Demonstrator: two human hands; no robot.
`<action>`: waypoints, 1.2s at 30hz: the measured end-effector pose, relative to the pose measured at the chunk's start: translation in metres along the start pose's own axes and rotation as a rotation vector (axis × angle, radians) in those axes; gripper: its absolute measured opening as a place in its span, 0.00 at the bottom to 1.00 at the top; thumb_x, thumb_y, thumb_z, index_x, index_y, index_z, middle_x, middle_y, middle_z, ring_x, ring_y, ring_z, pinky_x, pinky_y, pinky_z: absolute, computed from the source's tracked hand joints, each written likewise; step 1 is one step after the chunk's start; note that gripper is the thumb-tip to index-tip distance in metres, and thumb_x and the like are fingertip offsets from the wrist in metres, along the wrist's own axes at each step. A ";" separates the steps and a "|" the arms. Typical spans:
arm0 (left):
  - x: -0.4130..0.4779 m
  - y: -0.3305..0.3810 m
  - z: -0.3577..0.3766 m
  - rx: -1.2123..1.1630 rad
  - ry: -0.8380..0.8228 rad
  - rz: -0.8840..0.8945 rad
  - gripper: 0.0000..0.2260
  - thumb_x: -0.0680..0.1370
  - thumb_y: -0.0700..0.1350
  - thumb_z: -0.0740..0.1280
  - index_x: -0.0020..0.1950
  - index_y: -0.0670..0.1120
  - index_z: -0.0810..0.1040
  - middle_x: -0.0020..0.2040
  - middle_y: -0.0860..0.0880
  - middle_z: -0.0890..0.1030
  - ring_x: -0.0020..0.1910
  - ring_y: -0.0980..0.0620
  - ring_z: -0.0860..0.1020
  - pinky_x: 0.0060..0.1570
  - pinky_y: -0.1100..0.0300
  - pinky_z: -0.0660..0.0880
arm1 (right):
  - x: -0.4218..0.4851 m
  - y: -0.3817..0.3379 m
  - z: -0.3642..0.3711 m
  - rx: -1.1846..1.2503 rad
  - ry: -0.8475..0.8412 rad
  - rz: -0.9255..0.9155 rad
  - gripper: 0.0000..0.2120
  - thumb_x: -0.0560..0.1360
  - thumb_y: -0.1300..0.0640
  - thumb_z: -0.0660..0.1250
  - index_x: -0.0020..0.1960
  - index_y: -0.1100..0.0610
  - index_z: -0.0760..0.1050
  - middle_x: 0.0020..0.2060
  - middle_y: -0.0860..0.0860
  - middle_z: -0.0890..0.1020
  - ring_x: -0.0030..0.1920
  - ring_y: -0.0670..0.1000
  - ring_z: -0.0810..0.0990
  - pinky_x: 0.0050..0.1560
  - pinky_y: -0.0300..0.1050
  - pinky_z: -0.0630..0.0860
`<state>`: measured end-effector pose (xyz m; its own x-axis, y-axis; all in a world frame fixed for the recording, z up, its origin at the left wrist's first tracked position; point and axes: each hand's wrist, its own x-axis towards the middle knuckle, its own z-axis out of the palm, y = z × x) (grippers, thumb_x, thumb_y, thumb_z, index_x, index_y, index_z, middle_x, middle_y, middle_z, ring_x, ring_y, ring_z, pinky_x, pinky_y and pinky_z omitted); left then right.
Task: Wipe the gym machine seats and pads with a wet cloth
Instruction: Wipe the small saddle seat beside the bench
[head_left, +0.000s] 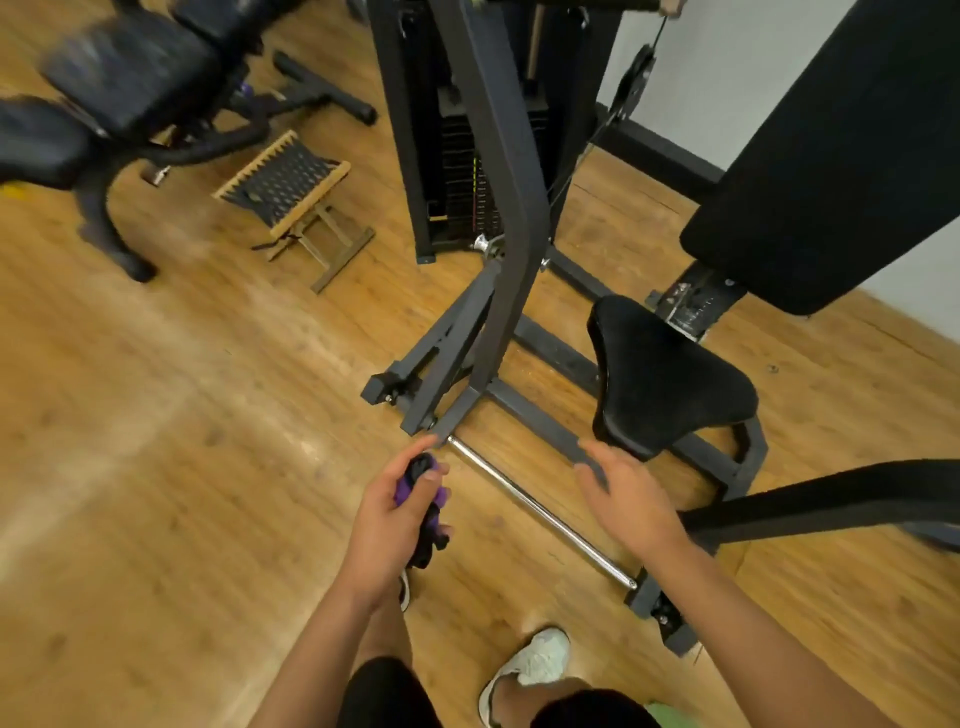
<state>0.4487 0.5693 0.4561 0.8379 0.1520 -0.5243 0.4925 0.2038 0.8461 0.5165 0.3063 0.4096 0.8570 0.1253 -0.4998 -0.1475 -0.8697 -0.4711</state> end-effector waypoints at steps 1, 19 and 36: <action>-0.016 0.001 -0.006 -0.019 0.042 -0.008 0.16 0.82 0.38 0.63 0.63 0.56 0.79 0.47 0.43 0.80 0.39 0.46 0.74 0.40 0.46 0.81 | -0.015 -0.008 0.002 -0.003 -0.024 -0.001 0.24 0.80 0.41 0.53 0.75 0.46 0.65 0.71 0.47 0.72 0.71 0.49 0.69 0.68 0.52 0.70; -0.068 0.078 -0.212 -0.045 0.131 -0.078 0.17 0.81 0.42 0.68 0.68 0.55 0.75 0.37 0.44 0.77 0.35 0.44 0.74 0.38 0.46 0.80 | -0.069 -0.252 0.030 0.101 -0.116 -0.023 0.21 0.82 0.47 0.58 0.74 0.48 0.67 0.68 0.48 0.75 0.67 0.48 0.73 0.65 0.44 0.71; 0.016 0.159 -0.391 -0.011 0.181 -0.107 0.18 0.80 0.40 0.68 0.67 0.55 0.75 0.38 0.41 0.78 0.36 0.45 0.75 0.35 0.50 0.80 | 0.028 -0.436 0.098 -0.206 -0.044 -0.159 0.21 0.81 0.43 0.54 0.72 0.45 0.69 0.61 0.44 0.80 0.62 0.47 0.77 0.63 0.51 0.73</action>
<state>0.4483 0.9822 0.5448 0.7244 0.3005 -0.6204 0.5726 0.2389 0.7843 0.5563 0.7358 0.5300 0.8386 0.2850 -0.4642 0.0948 -0.9155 -0.3909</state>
